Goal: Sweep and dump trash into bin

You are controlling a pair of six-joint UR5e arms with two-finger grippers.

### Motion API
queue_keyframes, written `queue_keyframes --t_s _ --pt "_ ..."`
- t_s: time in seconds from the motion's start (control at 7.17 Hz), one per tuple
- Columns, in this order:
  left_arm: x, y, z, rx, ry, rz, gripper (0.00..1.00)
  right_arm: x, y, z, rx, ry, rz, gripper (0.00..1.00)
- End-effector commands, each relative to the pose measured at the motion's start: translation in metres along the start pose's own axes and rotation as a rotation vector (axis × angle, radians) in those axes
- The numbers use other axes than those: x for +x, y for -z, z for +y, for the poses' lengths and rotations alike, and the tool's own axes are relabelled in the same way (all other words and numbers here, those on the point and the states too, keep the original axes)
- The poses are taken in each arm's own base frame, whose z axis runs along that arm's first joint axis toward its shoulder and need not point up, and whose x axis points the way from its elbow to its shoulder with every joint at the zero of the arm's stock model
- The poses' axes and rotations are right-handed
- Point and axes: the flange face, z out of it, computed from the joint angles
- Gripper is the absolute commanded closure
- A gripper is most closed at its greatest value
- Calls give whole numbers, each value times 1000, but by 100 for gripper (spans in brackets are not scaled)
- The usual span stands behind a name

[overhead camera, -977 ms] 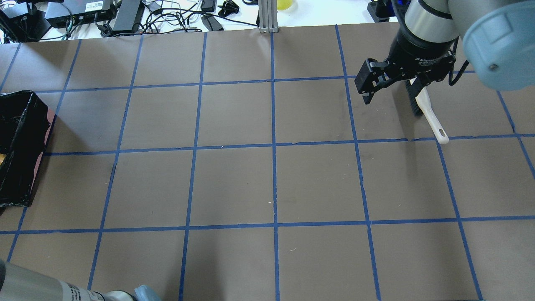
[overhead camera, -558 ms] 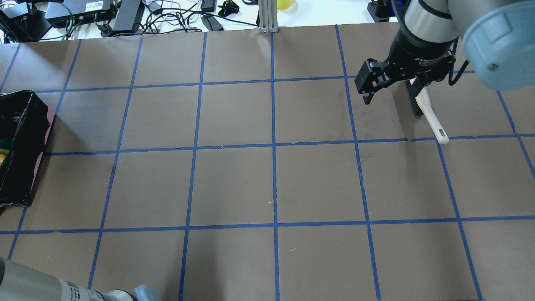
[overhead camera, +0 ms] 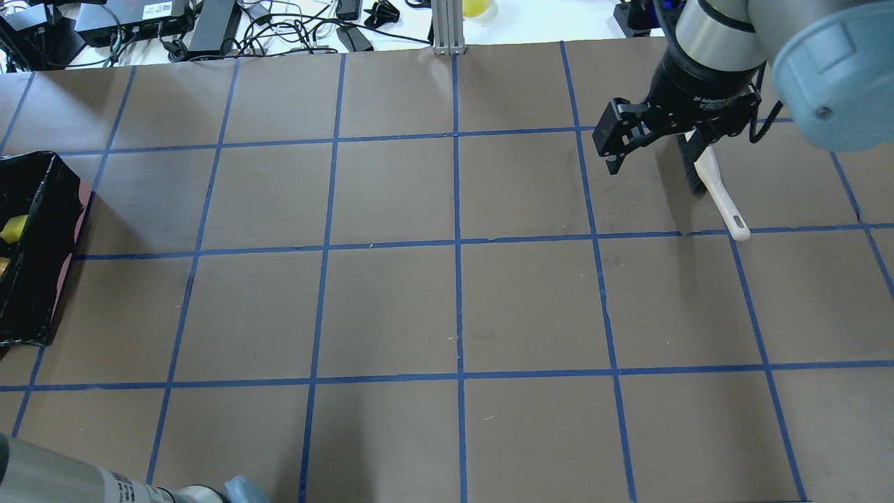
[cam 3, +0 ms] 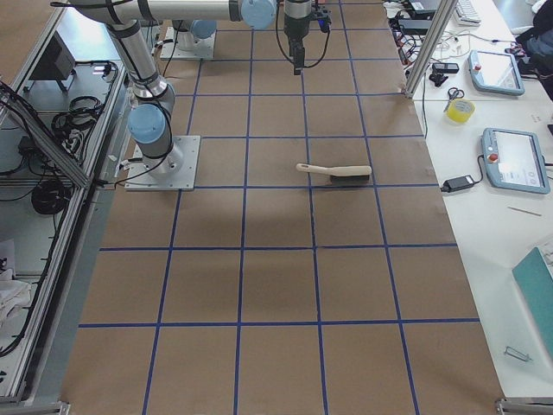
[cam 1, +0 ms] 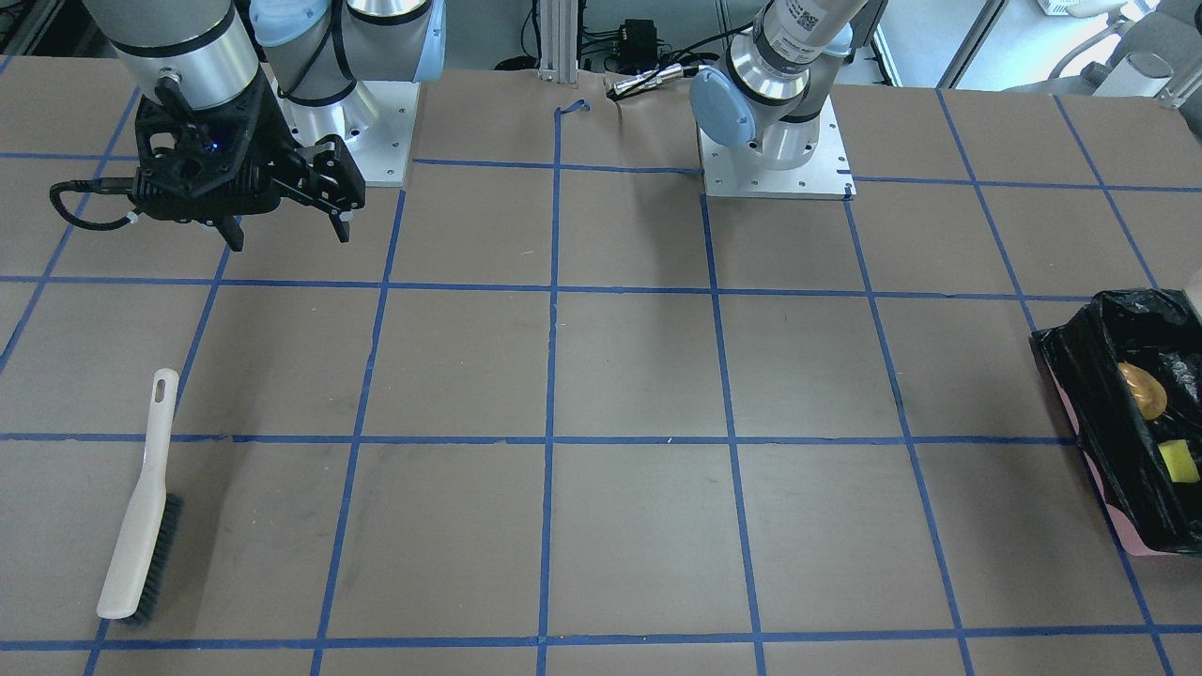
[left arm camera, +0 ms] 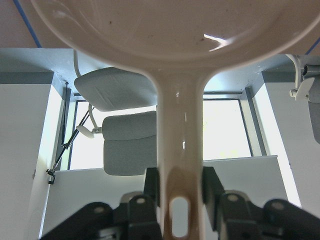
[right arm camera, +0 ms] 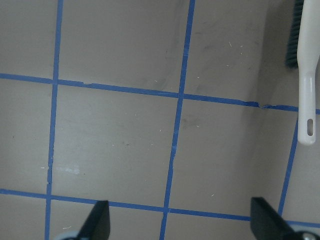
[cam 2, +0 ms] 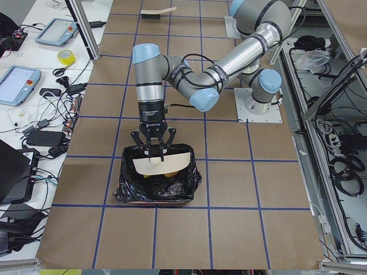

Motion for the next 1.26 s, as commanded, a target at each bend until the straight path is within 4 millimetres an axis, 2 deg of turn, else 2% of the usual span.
queue_keyframes --t_s 0.0,0.14,0.28,0.42,0.7,1.12 --pt "-8 11 -5 59 -10 -75 95 0 -1 0 -5 1 0 0" --pt "-22 35 -20 57 -33 -115 96 0 0 0 2 -1 -3 0" --pt "-38 70 -46 72 -77 -156 99 0 -2 0 -9 1 -2 0" --pt "-50 94 -72 101 -68 -169 100 0 0 0 3 -1 -2 0" --pt "-61 144 -111 177 -67 -231 100 0 -1 -1 0 -1 -1 0" --pt "-47 173 -152 480 64 -150 100 0 -2 -1 -3 4 0 0"
